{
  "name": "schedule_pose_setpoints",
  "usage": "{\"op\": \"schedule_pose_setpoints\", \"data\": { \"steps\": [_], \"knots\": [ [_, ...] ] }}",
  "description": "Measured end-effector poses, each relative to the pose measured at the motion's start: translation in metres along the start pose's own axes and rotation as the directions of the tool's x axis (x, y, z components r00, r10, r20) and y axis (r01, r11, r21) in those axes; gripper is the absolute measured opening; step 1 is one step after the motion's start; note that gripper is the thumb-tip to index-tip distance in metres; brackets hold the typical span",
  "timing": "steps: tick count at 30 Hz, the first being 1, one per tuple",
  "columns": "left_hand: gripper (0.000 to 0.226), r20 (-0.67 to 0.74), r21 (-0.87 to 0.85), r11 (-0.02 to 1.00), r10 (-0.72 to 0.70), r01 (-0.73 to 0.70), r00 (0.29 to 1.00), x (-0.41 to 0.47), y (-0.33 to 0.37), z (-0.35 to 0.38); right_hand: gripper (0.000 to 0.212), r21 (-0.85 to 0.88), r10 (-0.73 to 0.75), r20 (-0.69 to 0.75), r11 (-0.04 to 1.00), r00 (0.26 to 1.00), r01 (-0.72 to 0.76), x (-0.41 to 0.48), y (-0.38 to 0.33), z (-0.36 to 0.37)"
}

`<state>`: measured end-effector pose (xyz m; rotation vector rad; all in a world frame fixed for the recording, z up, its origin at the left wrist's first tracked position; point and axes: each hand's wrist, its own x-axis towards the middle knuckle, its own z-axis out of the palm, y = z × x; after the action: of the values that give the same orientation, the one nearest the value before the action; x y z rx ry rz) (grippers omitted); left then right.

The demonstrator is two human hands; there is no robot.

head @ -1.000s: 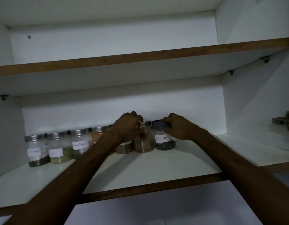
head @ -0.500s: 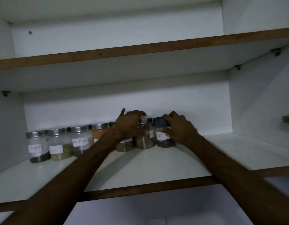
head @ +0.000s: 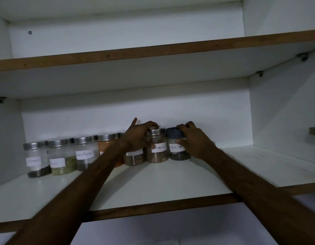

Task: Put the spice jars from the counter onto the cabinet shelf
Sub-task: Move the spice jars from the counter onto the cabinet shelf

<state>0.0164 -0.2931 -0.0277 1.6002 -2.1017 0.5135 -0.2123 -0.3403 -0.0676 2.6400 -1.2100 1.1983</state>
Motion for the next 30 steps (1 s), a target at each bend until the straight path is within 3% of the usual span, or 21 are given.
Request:
{"op": "schedule_pose_setpoints", "data": {
  "steps": [5, 11, 20, 25, 30],
  "knots": [
    [0.086, -0.035, 0.101, 0.995, -0.019, 0.023, 0.999, -0.002, 0.003, 0.008, 0.047, -0.001, 0.009, -0.058, 1.0, 0.998, -0.009, 0.001, 0.0, -0.002],
    [0.075, -0.031, 0.072, 0.997, -0.007, 0.009, 0.999, -0.001, 0.005, 0.008, 0.046, 0.014, 0.005, -0.048, 1.0, 0.999, -0.005, 0.003, -0.001, 0.0],
    [0.079, -0.027, 0.065, 0.998, -0.009, 0.01, 1.0, -0.008, 0.006, 0.009, 0.056, 0.136, -0.029, -0.043, 0.99, 0.999, 0.035, -0.001, 0.007, -0.001],
    [0.077, -0.042, 0.04, 0.999, -0.014, 0.016, 0.999, -0.01, 0.006, 0.009, 0.062, 0.089, -0.042, 0.003, 0.995, 0.999, 0.042, 0.001, 0.006, -0.001],
    [0.078, -0.012, 0.051, 0.998, -0.04, 0.04, 0.999, -0.009, 0.008, 0.009, 0.062, 0.154, -0.041, 0.0, 0.987, 0.999, 0.04, 0.001, 0.008, -0.002]
  ]
}}
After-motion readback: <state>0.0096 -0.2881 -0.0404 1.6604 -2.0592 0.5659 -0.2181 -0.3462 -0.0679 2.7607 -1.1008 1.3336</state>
